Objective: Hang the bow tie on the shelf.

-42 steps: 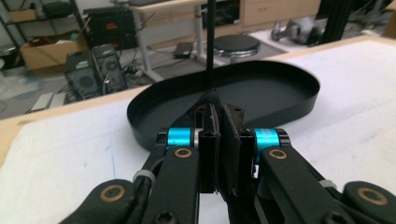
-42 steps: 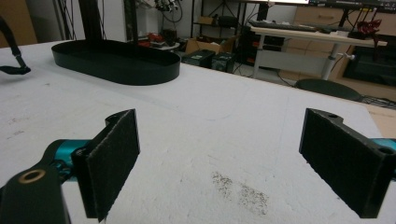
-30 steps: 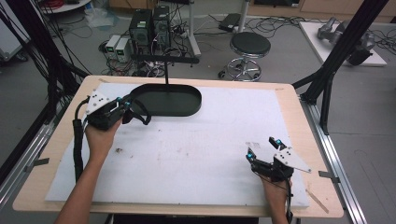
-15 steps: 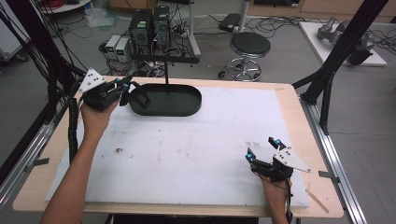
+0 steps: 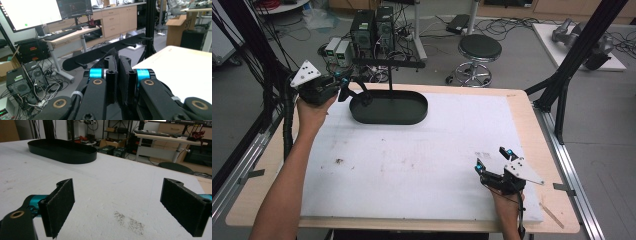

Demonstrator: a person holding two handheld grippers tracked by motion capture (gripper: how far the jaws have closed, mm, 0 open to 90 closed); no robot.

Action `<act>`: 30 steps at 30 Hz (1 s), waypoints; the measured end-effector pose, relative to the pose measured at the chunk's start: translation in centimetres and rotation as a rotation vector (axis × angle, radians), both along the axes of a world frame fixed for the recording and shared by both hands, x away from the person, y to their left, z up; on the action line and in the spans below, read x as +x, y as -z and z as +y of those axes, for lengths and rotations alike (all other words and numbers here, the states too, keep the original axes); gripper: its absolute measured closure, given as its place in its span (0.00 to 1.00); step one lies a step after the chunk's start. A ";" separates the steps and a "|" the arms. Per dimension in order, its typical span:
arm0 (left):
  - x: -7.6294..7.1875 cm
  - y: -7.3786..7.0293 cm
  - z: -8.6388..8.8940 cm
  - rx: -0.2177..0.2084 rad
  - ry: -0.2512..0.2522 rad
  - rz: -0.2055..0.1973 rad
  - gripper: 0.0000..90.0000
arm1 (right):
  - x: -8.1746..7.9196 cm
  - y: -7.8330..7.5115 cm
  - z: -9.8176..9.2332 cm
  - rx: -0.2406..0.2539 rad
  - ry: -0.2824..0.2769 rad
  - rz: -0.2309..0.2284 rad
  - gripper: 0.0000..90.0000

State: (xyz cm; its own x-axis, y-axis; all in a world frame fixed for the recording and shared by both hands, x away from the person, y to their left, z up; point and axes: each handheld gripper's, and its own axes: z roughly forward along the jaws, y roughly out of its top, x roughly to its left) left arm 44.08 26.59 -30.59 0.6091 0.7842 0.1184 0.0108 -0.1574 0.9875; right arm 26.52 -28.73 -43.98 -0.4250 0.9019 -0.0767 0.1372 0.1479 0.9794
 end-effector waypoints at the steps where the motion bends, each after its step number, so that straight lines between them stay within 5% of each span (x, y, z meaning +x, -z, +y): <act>1: 0.0 0.0 0.0 0.000 0.000 0.000 0.93 | 0.0 0.0 0.0 0.000 0.000 0.000 0.13; 18: 2.6 -1.4 0.1 -0.007 -0.008 -0.005 0.93 | 0.0 0.0 0.0 -0.002 0.001 -0.002 0.13; 30: 4.8 -1.2 -0.2 -0.002 -0.049 0.013 0.93 | 0.0 0.0 -0.1 0.004 0.002 0.002 0.13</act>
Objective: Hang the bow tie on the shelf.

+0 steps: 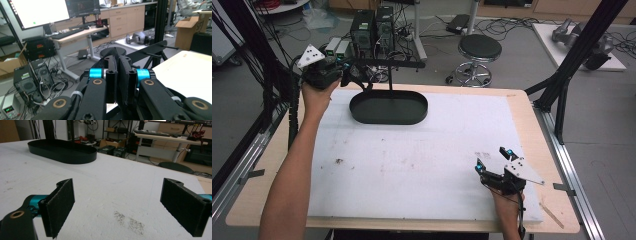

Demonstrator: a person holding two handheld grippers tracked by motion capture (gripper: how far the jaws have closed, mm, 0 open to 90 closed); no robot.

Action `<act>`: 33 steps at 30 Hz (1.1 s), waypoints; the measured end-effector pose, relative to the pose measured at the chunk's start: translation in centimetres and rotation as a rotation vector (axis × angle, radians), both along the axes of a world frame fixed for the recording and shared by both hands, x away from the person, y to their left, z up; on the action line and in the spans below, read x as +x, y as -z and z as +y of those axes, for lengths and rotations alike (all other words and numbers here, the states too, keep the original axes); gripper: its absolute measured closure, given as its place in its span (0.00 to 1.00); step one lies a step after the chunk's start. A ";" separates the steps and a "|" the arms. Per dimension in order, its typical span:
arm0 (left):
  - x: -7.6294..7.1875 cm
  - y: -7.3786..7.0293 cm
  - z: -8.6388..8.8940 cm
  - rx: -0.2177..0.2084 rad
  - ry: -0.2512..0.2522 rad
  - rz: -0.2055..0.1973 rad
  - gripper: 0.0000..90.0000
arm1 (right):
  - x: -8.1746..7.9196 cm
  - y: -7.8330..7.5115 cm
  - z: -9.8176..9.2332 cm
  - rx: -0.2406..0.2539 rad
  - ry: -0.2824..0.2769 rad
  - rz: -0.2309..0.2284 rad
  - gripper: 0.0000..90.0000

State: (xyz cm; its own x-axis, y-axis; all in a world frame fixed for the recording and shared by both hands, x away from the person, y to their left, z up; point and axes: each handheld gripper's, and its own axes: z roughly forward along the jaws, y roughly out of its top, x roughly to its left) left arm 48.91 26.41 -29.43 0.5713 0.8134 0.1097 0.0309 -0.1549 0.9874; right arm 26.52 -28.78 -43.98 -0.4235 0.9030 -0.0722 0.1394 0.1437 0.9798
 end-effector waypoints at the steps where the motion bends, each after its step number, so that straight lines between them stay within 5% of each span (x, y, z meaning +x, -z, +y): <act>1: 0.2 0.0 0.0 0.000 -0.001 0.001 0.93 | 0.0 0.0 0.0 0.002 0.000 0.003 0.13; 24: 2.8 1.8 -0.2 0.021 -0.078 0.049 0.92 | 0.0 0.0 -0.1 0.010 -0.007 -0.002 0.13; 33: 3.2 2.4 -0.3 0.067 -0.116 0.071 0.91 | 0.0 0.0 -0.1 0.010 -0.009 -0.003 0.13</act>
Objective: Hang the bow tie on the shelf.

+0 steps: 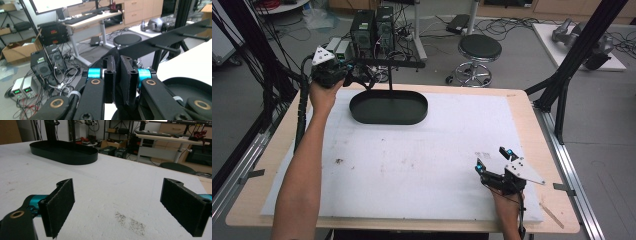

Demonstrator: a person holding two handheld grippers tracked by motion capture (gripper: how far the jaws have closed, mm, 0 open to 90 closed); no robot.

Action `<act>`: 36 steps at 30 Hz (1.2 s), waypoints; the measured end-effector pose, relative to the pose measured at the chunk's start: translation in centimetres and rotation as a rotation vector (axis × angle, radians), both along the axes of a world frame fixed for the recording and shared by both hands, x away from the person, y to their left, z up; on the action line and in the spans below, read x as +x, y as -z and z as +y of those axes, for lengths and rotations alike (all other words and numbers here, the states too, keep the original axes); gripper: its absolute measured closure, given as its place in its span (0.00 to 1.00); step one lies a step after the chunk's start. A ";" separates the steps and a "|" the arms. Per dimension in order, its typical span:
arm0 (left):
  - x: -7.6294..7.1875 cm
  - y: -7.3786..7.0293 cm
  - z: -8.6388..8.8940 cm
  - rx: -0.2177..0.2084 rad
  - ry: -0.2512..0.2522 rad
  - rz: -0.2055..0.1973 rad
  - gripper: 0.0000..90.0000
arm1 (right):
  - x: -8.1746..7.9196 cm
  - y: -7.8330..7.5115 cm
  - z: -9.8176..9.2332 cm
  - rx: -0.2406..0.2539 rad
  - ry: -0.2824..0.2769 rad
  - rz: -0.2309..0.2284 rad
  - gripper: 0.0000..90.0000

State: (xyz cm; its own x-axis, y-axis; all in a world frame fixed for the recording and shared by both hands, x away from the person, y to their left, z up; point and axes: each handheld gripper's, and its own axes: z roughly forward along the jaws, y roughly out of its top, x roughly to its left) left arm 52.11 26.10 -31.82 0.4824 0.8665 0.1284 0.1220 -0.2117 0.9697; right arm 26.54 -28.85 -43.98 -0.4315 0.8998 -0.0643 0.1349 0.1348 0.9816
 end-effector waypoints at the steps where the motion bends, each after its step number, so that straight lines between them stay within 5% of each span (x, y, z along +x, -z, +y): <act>1: 0.0 0.0 0.0 0.007 -0.001 0.003 0.91 | 0.0 0.0 0.0 0.000 0.000 0.000 0.13; 9: -0.1 0.2 -0.5 0.069 -0.029 -0.005 0.88 | 0.0 0.0 0.0 0.003 0.002 0.004 0.13; 20: -0.9 0.0 -0.1 0.073 -0.024 0.009 0.77 | 0.0 0.0 0.0 0.001 0.001 0.003 0.13; 26: -2.5 -0.9 0.9 0.055 -0.025 -0.025 0.72 | 0.0 0.0 0.0 0.002 0.003 -0.002 0.13; 36: -5.7 -2.2 2.1 0.088 0.034 -0.014 0.64 | 0.0 0.0 0.0 0.008 0.001 -0.002 0.13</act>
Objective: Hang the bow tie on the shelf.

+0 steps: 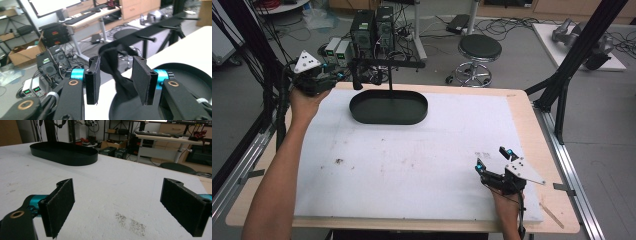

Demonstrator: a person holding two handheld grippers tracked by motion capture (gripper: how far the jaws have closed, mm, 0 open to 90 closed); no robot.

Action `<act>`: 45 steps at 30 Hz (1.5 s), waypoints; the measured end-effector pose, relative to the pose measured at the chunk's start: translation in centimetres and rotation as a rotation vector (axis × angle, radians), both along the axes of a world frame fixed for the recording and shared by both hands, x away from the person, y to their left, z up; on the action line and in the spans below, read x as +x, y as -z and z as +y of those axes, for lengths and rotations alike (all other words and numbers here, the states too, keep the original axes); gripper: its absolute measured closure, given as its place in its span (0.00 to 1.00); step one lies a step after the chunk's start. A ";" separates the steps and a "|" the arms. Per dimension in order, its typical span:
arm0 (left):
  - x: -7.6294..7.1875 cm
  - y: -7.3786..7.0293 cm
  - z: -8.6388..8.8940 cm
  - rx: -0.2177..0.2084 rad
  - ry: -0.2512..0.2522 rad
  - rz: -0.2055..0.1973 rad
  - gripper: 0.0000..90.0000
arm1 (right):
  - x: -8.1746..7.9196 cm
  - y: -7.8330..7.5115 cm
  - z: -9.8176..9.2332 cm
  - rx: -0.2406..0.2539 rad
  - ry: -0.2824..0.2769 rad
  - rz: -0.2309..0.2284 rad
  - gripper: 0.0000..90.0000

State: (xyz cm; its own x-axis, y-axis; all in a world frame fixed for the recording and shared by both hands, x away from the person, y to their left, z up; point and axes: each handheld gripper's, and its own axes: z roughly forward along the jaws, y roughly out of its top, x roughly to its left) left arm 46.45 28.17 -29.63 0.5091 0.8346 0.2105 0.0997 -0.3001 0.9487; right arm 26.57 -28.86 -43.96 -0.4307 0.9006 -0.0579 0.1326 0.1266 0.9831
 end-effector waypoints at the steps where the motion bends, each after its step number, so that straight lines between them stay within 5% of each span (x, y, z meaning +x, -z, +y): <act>1: -0.3 -0.1 0.0 -0.001 0.005 -0.004 0.64 | 0.0 0.0 0.0 0.000 0.000 0.000 0.13; 15: -5.8 -1.4 0.6 -0.009 0.077 -0.012 0.42 | 0.0 0.0 0.0 0.008 -0.003 0.000 0.13; 20: -8.0 -1.6 0.9 -0.054 0.079 -0.010 0.30 | 0.0 0.0 0.0 0.007 -0.005 0.000 0.13; 26: -10.6 -1.7 1.2 -0.063 0.087 -0.014 0.26 | 0.0 0.0 0.1 0.008 -0.006 0.004 0.13; 38: -15.2 1.0 1.1 -0.101 0.127 -0.043 0.21 | -0.1 0.0 0.1 -0.001 -0.002 0.006 0.13; 45: -17.0 3.3 1.5 -0.117 0.096 -0.022 0.20 | -0.1 0.0 0.1 -0.001 -0.002 0.005 0.13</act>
State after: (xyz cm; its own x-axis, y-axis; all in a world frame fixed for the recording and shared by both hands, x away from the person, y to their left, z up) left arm 29.46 29.71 -32.92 0.5840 0.8018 0.1267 0.0548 -0.1947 0.9793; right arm 26.50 -28.74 -43.97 -0.4328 0.8997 -0.0568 0.1377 0.1283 0.9821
